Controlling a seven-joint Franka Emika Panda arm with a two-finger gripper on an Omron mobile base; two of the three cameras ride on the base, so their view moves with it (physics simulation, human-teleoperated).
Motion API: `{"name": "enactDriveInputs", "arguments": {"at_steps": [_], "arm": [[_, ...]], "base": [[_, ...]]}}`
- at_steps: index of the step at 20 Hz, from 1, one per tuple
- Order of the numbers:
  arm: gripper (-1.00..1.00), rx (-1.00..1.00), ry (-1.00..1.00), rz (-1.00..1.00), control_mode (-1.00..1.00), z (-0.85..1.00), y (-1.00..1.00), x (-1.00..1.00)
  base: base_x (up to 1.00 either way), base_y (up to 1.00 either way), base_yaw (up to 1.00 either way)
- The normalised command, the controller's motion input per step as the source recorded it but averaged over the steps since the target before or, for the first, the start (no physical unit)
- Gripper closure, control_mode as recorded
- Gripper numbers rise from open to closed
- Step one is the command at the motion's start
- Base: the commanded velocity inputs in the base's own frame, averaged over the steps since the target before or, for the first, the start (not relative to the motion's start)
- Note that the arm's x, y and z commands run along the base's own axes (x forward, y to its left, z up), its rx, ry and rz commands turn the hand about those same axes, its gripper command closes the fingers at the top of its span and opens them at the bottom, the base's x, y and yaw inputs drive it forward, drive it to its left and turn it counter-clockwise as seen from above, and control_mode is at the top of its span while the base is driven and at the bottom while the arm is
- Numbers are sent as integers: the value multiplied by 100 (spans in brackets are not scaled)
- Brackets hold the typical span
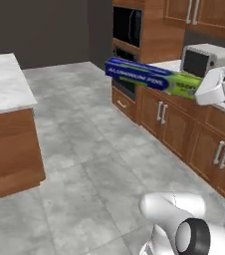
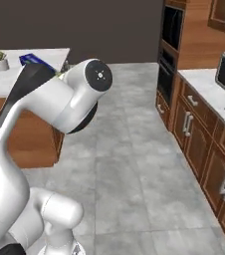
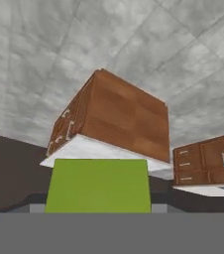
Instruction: Retrieve the tupperware and aluminum foil from the cabinet and place them on the dining counter near the plate with squash and sweet potato to prepare for storing leftovers.
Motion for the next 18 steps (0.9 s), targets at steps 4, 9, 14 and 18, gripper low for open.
{"name": "enactDriveInputs", "arguments": {"at_steps": [4,9,14,18], "arm": [[100,0,0,0,100,0,0,0],[100,0,0,0,100,0,0,0],[100,0,0,0,100,0,0,0],[100,0,0,0,100,0,0,0]], "base": [[100,0,66],[100,15,57],[99,51,52],[62,33,72]]}}
